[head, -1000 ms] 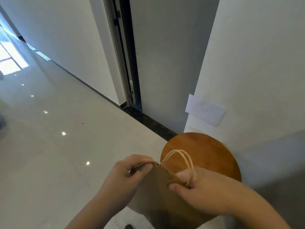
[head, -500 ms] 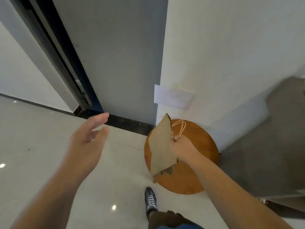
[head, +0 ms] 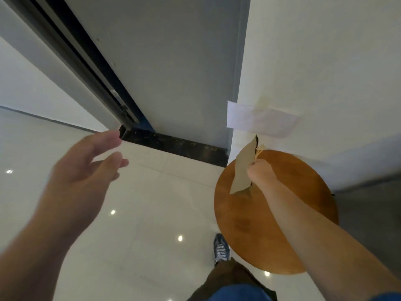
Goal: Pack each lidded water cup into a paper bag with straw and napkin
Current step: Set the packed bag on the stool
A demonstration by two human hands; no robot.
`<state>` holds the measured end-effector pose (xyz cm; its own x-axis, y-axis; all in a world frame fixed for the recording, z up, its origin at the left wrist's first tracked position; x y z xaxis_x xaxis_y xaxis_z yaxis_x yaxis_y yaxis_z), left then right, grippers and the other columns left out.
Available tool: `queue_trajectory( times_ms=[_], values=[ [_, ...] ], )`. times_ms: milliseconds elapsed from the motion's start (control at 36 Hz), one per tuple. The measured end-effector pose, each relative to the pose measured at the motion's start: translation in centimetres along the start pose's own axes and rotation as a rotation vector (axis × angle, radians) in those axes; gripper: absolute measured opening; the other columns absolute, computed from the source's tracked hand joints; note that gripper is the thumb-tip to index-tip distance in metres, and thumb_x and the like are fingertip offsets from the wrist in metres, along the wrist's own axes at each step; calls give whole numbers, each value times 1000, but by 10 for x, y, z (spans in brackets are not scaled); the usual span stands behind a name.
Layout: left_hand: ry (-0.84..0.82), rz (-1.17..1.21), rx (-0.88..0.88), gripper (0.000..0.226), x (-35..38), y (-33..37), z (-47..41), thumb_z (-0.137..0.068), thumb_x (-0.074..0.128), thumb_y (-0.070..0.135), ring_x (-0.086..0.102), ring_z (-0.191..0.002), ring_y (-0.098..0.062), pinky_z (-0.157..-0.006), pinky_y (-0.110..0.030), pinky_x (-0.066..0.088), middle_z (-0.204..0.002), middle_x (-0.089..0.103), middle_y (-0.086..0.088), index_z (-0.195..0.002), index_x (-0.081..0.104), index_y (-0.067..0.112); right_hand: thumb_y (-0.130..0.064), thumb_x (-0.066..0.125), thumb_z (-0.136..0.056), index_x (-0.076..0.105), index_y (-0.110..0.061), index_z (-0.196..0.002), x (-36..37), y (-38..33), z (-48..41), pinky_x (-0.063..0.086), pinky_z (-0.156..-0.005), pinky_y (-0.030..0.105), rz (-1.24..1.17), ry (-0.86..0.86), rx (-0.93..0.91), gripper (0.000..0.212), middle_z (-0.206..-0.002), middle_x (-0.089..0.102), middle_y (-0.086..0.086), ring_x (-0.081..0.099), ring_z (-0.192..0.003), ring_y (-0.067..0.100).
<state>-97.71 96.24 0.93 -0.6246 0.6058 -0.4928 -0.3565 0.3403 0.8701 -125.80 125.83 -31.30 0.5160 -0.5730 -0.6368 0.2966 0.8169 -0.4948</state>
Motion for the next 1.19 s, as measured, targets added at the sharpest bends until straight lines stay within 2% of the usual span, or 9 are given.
queue_trajectory(
  times_ms=[333,500,583,667,750,889,1028,1139,1194],
  values=[
    [-129,-58,-85,35,32,-22,-45,-94,63,31,77,-99,-10,-94,-54,59,-128,71,19,-125,68,46,-30,47,-113,63,-8,-109,33,15,-50,48,-64,30,-38,-41,135,28,-89,60,5,58,-74,18],
    [-168,-75,-46,43,31,-12,-57,-84,63,51,76,-106,-11,-98,-58,57,-130,70,22,-128,66,49,-52,64,-103,50,-11,-148,20,14,-33,44,-61,27,-29,-50,110,63,-130,65,10,59,-84,19],
    [-188,-71,-7,43,29,-7,-58,-86,65,53,73,-109,-5,-102,-53,55,-132,67,29,-129,65,52,-57,65,-101,33,-15,-163,8,15,-15,54,-79,34,-25,-47,101,82,-152,56,11,66,-109,28],
    [-217,-73,60,36,31,-1,-62,-100,69,32,69,-106,6,-98,-37,55,-130,65,34,-130,64,52,-60,58,-102,24,-23,-168,-11,21,10,47,-110,47,-40,-8,65,83,-166,42,9,50,-144,36],
    [-275,-53,126,40,36,10,-60,-100,67,34,66,-108,9,-94,-23,50,-123,67,32,-135,61,53,-64,54,-101,18,-30,-169,-39,32,50,46,-114,48,-73,68,28,84,-168,40,7,50,-144,32],
    [-479,-45,253,62,62,32,-37,-83,52,71,60,-119,0,-90,-19,43,-135,62,21,-144,43,62,-68,53,-100,27,-36,-166,-95,56,153,53,-95,39,-195,319,34,78,-158,51,1,58,-134,26],
    [-730,54,371,49,137,61,13,-102,56,53,44,-118,22,-85,-6,33,-151,45,28,-148,39,60,-74,51,-97,30,-48,-159,-111,39,261,48,-115,46,-304,499,-54,71,-163,44,-10,49,-146,19],
    [-918,134,498,50,185,94,89,-100,56,60,45,-127,16,-91,-9,38,-153,36,40,-146,38,65,-83,50,-90,27,-62,-153,-137,45,332,49,-114,45,-307,602,-89,70,-165,37,-16,47,-146,15],
    [-956,129,570,50,198,110,119,-98,54,67,47,-131,10,-102,-23,47,-149,34,47,-143,35,71,-88,47,-86,27,-63,-152,-164,61,363,51,-107,39,-323,682,-93,73,-165,36,-19,47,-145,11]
  ],
)
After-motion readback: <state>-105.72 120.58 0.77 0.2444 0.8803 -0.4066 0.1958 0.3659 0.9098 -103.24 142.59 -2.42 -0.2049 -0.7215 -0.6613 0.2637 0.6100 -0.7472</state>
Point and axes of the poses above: each hand's wrist, its own z-axis away from the middle knuckle, its own x-axis out of the palm, y = z × x, the point moved 9 cm from there along -z, towards the middle knuckle
